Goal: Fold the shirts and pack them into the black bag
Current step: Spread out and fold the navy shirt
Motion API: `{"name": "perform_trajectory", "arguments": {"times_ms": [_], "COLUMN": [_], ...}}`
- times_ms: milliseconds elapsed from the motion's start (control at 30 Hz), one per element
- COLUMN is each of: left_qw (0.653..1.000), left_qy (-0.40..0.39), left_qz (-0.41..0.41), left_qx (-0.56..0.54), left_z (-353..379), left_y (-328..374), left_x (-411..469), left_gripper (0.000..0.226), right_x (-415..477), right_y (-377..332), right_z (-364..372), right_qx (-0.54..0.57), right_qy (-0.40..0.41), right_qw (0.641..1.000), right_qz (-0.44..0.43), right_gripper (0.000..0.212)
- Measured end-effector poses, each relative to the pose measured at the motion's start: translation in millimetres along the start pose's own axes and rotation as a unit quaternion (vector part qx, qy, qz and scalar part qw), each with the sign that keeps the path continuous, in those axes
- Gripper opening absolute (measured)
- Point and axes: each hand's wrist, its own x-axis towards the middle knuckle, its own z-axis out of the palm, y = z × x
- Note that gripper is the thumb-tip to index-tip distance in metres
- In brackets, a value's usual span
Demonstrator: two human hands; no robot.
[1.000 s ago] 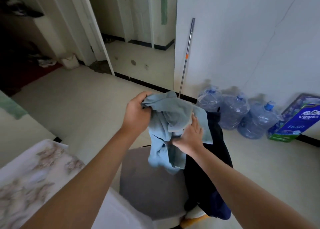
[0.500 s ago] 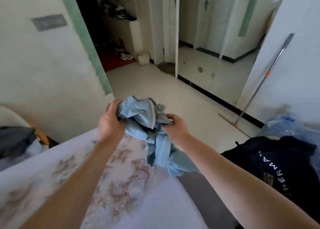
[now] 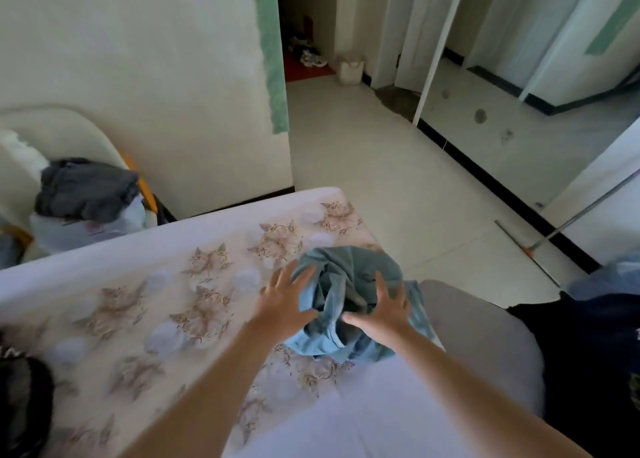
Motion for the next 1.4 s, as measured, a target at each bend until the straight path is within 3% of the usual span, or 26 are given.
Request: {"name": "perform_trajectory", "arguments": {"times_ms": [67,133,300,400,533,633,733,833,900,967,1033,1133,1233,1400], "left_qw": [0.998,0.993,0.994,0.982,0.973,0.972,0.995,0.991,0.984,0.989,0.996,0.987,0.981,0.975], "left_qy": [-0.07,-0.121,-0.022,0.074,0.19,0.216,0.085,-0.107,-0.152,-0.117,-0.013,0.109,0.109,0.032], "left_qz": [0.005,0.005,-0.003,-0.004,-0.006,-0.023,-0.049,-0.049,-0.049,-0.066,-0.082,-0.065,0.003,0.094], "left_qx": [0.002,-0.006,-0.103,-0.171,-0.133,-0.087,-0.028,-0.06,-0.079,-0.067,-0.038,-0.094,-0.158,-0.197], "left_z": [20.7,37.5,42.4,18.0,-35.3,-66.8,-66.5,-44.5,-34.5,-35.1,-42.8,-56.3,-57.8,-18.9], "left_y": [-4.4,-11.1,-41.6,-69.0,-106.0,-127.7,-148.0,-168.0,-173.5,-169.0,-153.4,-107.5,-39.1,98.2], "left_x": [8.8,15.0,20.0,18.8,24.1,31.9,36.3,32.3,26.2,23.1,23.0,31.3,41.3,52.3], "left_gripper": [0.112,0.114,0.077,0.074,0.075,0.077,0.087,0.098,0.096,0.081,0.064,0.046,0.043,0.038], "right_x": [7.9,14.6,22.8,24.2,29.8,47.6,78.5,84.8,78.2,68.9,60.8,44.7,27.3,-3.5], "right_y": [0.2,-6.8,-36.6,-75.3,-150.8,-196.3,-207.9,-189.3,-173.6,-160.6,-151.0,-131.5,-88.5,29.7], "right_z": [21.0,38.5,56.0,58.9,61.5,62.7,77.4,91.0,91.9,83.0,65.6,27.1,-16.6,-96.6], "right_qx": [0.004,0.013,0.078,0.13,0.152,0.162,0.019,-0.16,-0.197,-0.18,-0.124,-0.067,-0.052,-0.061], "right_qy": [0.023,0.026,0.027,0.023,0.088,0.113,0.084,-0.036,-0.086,-0.1,-0.087,-0.028,0.024,0.1], "right_qw": [1.0,1.0,0.993,0.985,0.955,0.929,0.961,0.968,0.947,0.944,0.956,0.966,0.97,0.981], "right_qz": [0.0,0.002,-0.081,-0.109,-0.238,-0.313,-0.263,-0.19,-0.238,-0.257,-0.25,-0.25,-0.234,-0.157], "right_gripper": [0.124,0.112,0.026,0.04,0.025,0.027,0.056,0.095,0.097,0.091,0.078,0.06,0.051,0.043]}}
